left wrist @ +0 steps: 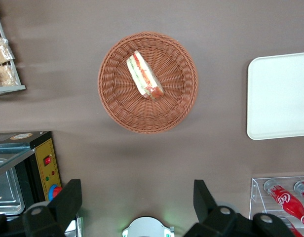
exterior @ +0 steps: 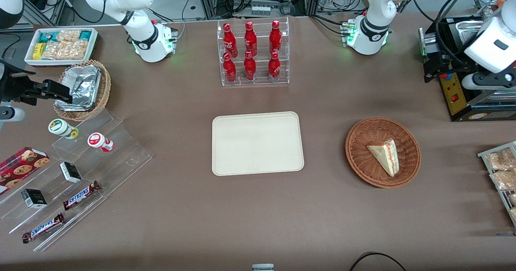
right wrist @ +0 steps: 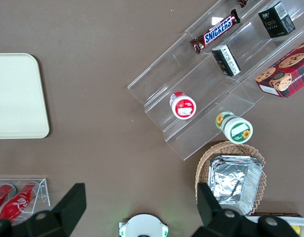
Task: Place sandwich from basket to tray
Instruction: 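Move the left gripper down over the wrapped sandwich in the wicker basket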
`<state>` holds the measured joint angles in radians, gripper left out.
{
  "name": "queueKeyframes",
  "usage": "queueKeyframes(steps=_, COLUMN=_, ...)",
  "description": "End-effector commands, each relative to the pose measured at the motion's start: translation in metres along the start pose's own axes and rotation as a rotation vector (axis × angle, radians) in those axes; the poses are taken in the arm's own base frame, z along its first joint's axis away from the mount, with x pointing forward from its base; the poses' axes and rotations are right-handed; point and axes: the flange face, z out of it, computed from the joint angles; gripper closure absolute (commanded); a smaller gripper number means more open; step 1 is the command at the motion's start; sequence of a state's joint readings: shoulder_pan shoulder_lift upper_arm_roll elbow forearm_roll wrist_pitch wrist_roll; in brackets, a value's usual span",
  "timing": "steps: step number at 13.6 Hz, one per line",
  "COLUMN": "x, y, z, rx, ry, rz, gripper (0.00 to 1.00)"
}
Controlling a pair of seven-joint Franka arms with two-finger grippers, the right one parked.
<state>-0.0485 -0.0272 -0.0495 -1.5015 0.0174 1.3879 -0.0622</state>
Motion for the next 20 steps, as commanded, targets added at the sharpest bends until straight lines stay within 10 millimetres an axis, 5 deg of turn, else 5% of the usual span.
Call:
queueKeyframes(steps=1, x=0.001, y=-0.004, z=-0.006, rx=-0.009, ry=0.008, rz=-0.019, gripper=0.00)
queueKeyframes(steps=4, x=0.015, y=-0.005, z=0.008, rx=-0.005, ry=0.003, rz=-0.023, gripper=0.00)
queueKeyframes(steps=8, x=0.049, y=-0.009, z=0.085, rx=-0.003, ry=-0.003, rz=-0.044, gripper=0.00)
queueKeyframes(steps=14, x=0.053, y=-0.016, z=0.227, rx=-0.010, ry=0.076, rz=-0.300, gripper=0.00)
queueKeyframes(steps=20, x=0.053, y=-0.014, z=0.312, rx=-0.056, ry=0.157, rz=-0.588, gripper=0.00)
